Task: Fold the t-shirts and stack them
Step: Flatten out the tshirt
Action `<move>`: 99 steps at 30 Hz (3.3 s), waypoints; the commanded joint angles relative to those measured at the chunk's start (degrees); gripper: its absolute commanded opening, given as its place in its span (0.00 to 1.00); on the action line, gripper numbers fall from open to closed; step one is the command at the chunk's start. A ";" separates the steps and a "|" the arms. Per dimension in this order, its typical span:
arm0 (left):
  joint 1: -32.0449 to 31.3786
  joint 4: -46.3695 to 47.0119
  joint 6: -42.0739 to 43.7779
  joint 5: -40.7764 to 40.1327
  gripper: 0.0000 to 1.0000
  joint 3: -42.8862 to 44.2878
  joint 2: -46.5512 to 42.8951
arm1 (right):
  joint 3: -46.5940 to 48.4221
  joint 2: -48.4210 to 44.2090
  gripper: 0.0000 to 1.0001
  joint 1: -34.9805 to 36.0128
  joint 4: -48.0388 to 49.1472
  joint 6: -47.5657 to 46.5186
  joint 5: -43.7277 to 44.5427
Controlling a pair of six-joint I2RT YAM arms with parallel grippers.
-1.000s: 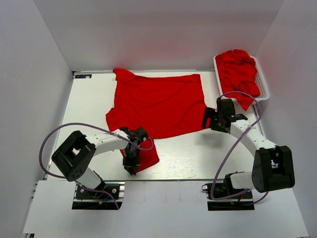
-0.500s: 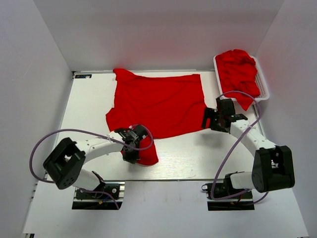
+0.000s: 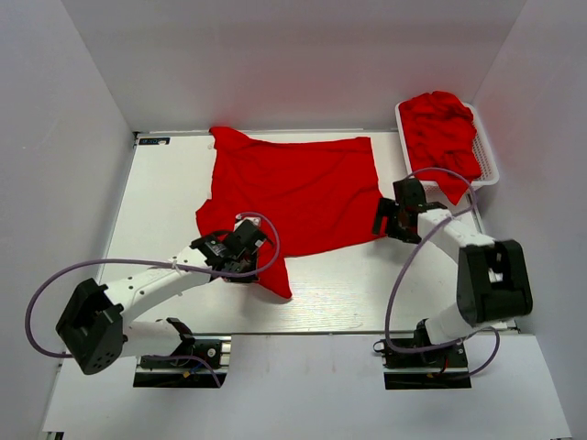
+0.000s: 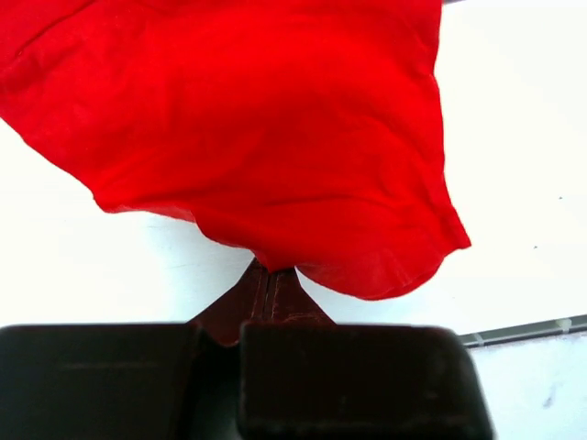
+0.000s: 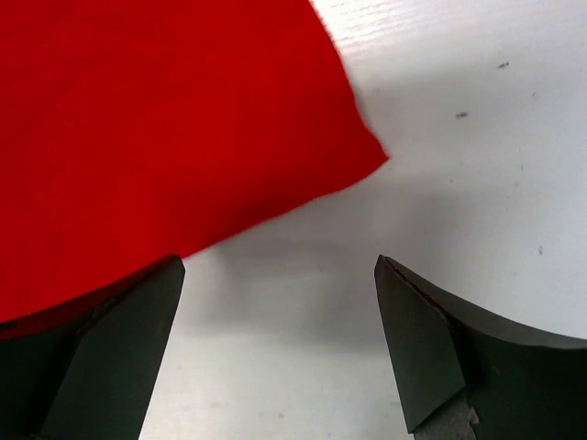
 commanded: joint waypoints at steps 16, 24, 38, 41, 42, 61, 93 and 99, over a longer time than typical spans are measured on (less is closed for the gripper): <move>0.14 -3.62 1.83 2.57 0.00 2.12 -5.68 | 7.11 10.96 0.89 -0.26 4.80 5.22 7.71; 0.14 -4.15 1.83 1.25 0.00 3.17 -5.68 | 5.96 12.72 0.54 -0.26 7.79 4.69 6.56; 0.14 -5.55 9.21 -15.32 0.00 24.93 -8.84 | 4.90 -5.81 0.00 -0.17 13.94 -1.28 5.24; 0.67 -5.30 11.41 -25.88 0.00 31.71 -9.46 | 9.38 -11.70 0.00 -0.17 12.28 -3.21 4.02; 0.67 -5.29 12.02 -28.26 0.00 33.31 -10.76 | 10.52 -13.45 0.00 -0.08 10.01 -3.65 4.19; 0.67 17.91 53.15 -20.21 0.00 67.67 -18.33 | 51.04 -28.83 0.00 -0.08 -10.31 -14.03 -13.56; 5.49 46.10 68.38 -33.04 0.00 52.06 10.28 | 23.37 -20.36 0.00 -0.26 3.74 -8.14 -7.26; 17.09 46.82 57.57 -31.89 0.00 49.40 28.75 | 24.66 0.89 0.00 -0.52 8.93 -8.32 -8.20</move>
